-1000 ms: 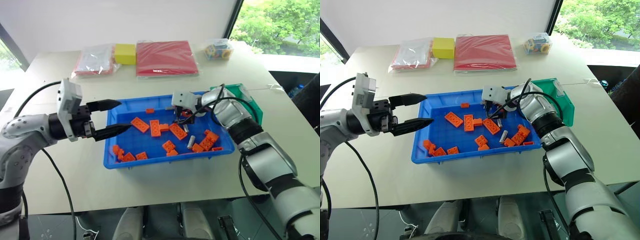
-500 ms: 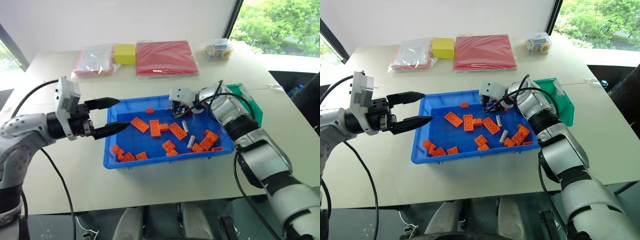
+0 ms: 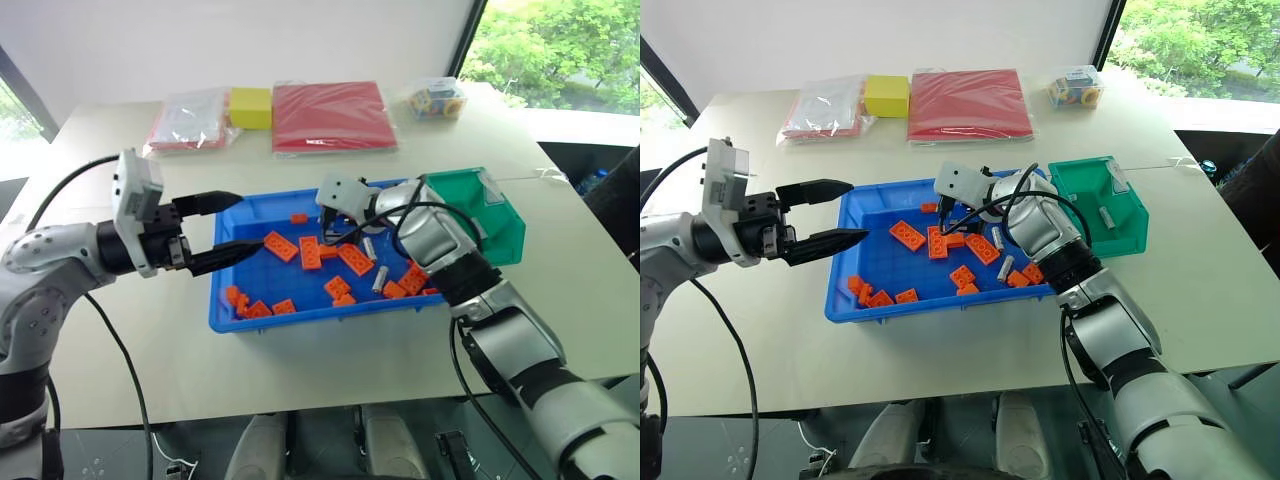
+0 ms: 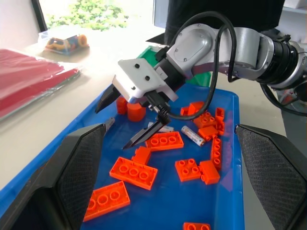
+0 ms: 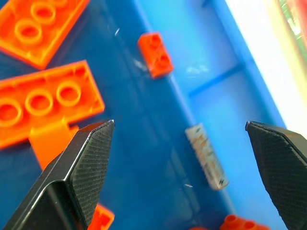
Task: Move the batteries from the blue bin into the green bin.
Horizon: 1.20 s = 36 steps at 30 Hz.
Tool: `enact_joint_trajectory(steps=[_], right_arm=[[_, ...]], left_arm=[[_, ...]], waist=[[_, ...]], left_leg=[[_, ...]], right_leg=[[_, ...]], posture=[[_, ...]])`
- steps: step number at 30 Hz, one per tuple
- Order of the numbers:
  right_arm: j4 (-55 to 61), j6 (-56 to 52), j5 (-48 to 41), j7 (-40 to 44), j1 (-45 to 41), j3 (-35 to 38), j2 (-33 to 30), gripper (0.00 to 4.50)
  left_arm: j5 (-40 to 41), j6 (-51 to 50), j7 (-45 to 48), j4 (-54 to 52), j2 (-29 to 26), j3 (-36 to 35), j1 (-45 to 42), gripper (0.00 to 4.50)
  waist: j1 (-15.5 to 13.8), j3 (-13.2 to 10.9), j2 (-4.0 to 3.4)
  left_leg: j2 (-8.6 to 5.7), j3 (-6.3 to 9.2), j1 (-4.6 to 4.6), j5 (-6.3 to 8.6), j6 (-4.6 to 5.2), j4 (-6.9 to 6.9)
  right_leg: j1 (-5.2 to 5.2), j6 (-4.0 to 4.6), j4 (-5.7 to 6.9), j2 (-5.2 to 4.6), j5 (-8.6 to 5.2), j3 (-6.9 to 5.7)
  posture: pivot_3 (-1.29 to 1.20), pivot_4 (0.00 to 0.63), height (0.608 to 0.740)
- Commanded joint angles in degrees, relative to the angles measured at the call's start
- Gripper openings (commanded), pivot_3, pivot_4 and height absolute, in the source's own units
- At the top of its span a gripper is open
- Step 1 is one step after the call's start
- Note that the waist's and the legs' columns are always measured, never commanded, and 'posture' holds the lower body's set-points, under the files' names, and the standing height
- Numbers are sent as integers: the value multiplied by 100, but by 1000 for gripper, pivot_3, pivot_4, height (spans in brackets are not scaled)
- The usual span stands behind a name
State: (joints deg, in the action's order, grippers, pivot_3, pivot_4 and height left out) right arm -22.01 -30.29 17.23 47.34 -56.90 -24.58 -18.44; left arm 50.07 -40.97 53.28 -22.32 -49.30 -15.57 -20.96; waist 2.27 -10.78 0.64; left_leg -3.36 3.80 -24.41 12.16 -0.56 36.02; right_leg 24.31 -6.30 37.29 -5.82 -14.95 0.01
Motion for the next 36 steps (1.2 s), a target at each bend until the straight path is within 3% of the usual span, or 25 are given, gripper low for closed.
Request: enact_joint_trajectory(steps=[1, 20, 36], right_arm=[[78, 30, 63, -168, -21, 28, 33, 4480], [-1988, 728, -174, -237, -595, 203, 79, 4480], [-2817, 315, -561, 88, -900, 662, 377, 4480]], left_arm=[[-15, 64, -4, 8, 11, 4, -137, 4500], [0, 72, -3, -89, 0, -74, -4, 4500], [-42, 123, -59, -116, 10, -105, 42, 4500]], waist=[[-2, 0, 0], [12, 2, 2], [20, 3, 3]], left_leg=[[0, 0, 0, 0, 0, 1], [2, -1, 6, -3, -4, 4], [10, 0, 8, -4, -5, 3]], right_leg=[[-1, 0, 0, 0, 0, 0], [-6, 7, 5, 4, 5, 1], [-6, 12, 5, 14, 9, 2]], posture=[[0, 150, 736], [0, 150, 736], [0, 150, 736]])
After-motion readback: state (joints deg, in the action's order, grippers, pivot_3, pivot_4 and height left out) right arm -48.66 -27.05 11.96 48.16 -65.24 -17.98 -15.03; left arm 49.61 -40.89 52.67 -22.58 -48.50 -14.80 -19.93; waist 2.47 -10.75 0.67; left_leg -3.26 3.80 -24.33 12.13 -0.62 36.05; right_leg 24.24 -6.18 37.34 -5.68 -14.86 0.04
